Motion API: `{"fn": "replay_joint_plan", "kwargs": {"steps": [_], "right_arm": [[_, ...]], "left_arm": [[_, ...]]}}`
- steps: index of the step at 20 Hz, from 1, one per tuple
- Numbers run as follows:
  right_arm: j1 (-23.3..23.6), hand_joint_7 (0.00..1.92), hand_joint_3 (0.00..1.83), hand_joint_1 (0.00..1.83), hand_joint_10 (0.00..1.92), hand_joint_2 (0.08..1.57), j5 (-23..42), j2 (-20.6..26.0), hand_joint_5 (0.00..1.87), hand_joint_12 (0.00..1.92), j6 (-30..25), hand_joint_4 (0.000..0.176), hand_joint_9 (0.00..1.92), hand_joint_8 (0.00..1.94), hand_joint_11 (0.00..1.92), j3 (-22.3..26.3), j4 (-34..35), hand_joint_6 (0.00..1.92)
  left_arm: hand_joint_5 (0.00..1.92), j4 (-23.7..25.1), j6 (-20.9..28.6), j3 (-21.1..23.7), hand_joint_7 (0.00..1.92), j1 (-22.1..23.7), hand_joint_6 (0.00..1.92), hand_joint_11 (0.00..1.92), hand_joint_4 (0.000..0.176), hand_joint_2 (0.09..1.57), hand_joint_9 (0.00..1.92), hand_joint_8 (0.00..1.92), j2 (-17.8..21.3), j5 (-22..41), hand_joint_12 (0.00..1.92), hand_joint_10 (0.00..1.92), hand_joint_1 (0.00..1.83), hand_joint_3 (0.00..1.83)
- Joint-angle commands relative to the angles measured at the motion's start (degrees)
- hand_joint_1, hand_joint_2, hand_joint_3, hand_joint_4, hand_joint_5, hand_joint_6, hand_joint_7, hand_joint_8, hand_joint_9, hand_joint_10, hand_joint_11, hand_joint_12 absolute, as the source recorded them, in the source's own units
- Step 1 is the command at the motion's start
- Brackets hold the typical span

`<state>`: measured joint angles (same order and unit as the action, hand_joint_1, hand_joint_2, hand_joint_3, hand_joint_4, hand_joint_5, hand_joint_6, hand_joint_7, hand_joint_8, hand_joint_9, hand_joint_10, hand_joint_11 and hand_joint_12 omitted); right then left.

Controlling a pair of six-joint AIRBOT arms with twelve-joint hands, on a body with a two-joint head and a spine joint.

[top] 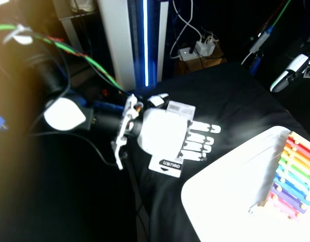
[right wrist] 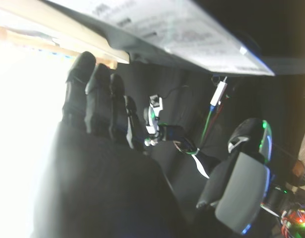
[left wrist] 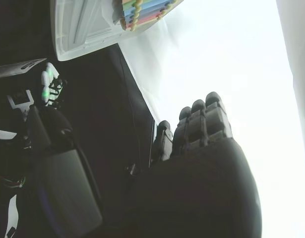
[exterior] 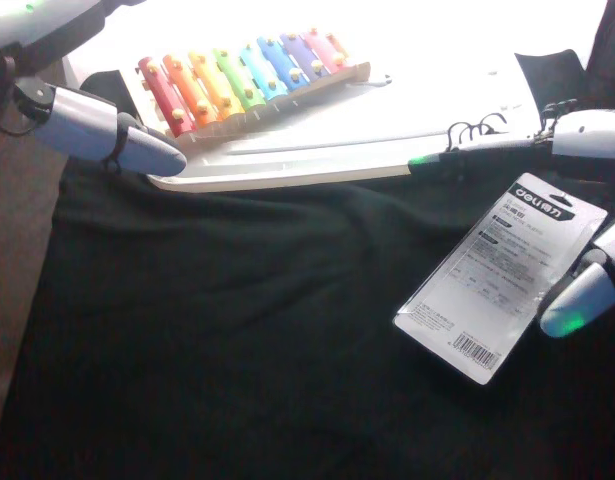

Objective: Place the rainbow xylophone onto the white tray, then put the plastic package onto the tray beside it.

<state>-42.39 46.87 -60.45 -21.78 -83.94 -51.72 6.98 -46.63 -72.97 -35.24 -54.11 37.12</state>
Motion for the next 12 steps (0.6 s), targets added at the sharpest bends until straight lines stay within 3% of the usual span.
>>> {"fn": "replay_joint_plan", "kwargs": {"steps": [1,2,5,6,7,8,9,10,11,12], "right_arm": [[0.8,0.24,0.0,0.78,0.01,0.62,4.9,0.5,0.11,0.75,0.1,0.063,0.24,0.0,0.0,0.7,3.7,0.0],[0.8,0.26,0.0,0.73,0.01,0.59,5.0,1.2,0.13,0.98,0.3,0.08,0.35,0.01,0.06,1.4,3.7,0.0],[0.8,0.28,0.0,0.7,0.01,0.63,5.2,3.2,0.13,0.98,1.1,0.077,0.37,0.0,0.07,3.5,3.5,0.0],[0.8,0.53,0.0,0.75,0.37,0.65,5.2,3.4,0.16,1.4,1.1,0.065,0.57,0.04,0.25,4.2,3.3,0.0],[0.8,0.53,0.0,0.75,0.37,0.65,5.2,3.5,0.16,1.4,1.1,0.065,0.57,0.04,0.25,4.5,3.2,0.0],[0.8,0.53,0.0,0.76,0.36,0.63,5.2,3.9,0.17,1.43,1.1,0.076,0.56,0.0,0.26,5.1,3.2,0.0],[0.8,0.51,0.0,0.74,0.28,0.63,5.2,4.3,0.17,1.37,1.1,0.076,0.57,0.0,0.31,5.5,3.2,0.0],[0.8,0.37,0.0,0.71,0.1,0.63,5.2,4.6,0.14,1.08,1.1,0.09,0.42,0.0,0.14,5.7,3.1,0.0],[0.8,0.37,0.0,0.71,0.1,0.63,5.2,5.0,0.14,1.08,1.1,0.09,0.42,0.0,0.14,5.8,2.9,0.0],[0.8,0.31,0.0,0.72,0.01,0.64,5.1,5.3,0.14,0.77,1.1,0.073,0.36,0.0,0.13,5.9,2.7,0.0]], "left_arm": [[0.0,-1.4,0.1,0.1,0.0,0.4,0.0,0.0,0.175,0.73,0.0,0.0,0.1,6.7,0.0,0.0,0.89,0.0],[0.0,-1.4,0.1,0.1,0.0,0.3,0.0,0.0,0.176,0.73,0.0,0.0,0.1,6.7,0.0,0.0,0.91,0.0],[0.0,-1.6,0.1,0.2,0.0,0.2,0.0,0.0,0.176,0.73,0.0,0.0,0.1,6.6,0.0,0.0,0.92,0.0],[0.0,-1.8,0.1,0.2,0.0,0.0,0.0,0.0,0.174,0.74,0.0,0.0,0.1,6.7,0.0,0.0,0.92,0.0],[0.0,-1.8,0.1,0.2,0.0,0.0,0.0,0.0,0.174,0.74,0.0,0.0,0.1,6.7,0.0,0.0,0.92,0.0],[0.0,-1.9,0.1,0.2,0.0,-0.1,0.0,0.0,0.163,0.75,0.0,0.0,0.1,6.7,0.0,0.0,0.96,0.01],[0.0,-2.0,0.1,0.2,0.0,-0.3,0.0,0.0,0.155,0.75,0.0,0.0,0.1,6.7,0.0,0.0,0.97,0.01],[0.0,-2.1,0.1,0.2,0.0,-0.4,0.0,0.0,0.172,0.74,0.0,0.0,0.1,6.7,0.0,0.0,0.98,0.0],[0.0,-2.2,0.1,0.3,0.0,-0.4,0.0,0.0,0.172,0.74,0.0,0.0,0.1,6.8,0.0,0.0,0.98,0.0],[0.0,-2.3,0.1,0.3,0.0,-0.5,0.0,0.0,0.176,0.75,0.0,0.0,0.1,6.9,0.0,0.0,0.98,0.01]]}}
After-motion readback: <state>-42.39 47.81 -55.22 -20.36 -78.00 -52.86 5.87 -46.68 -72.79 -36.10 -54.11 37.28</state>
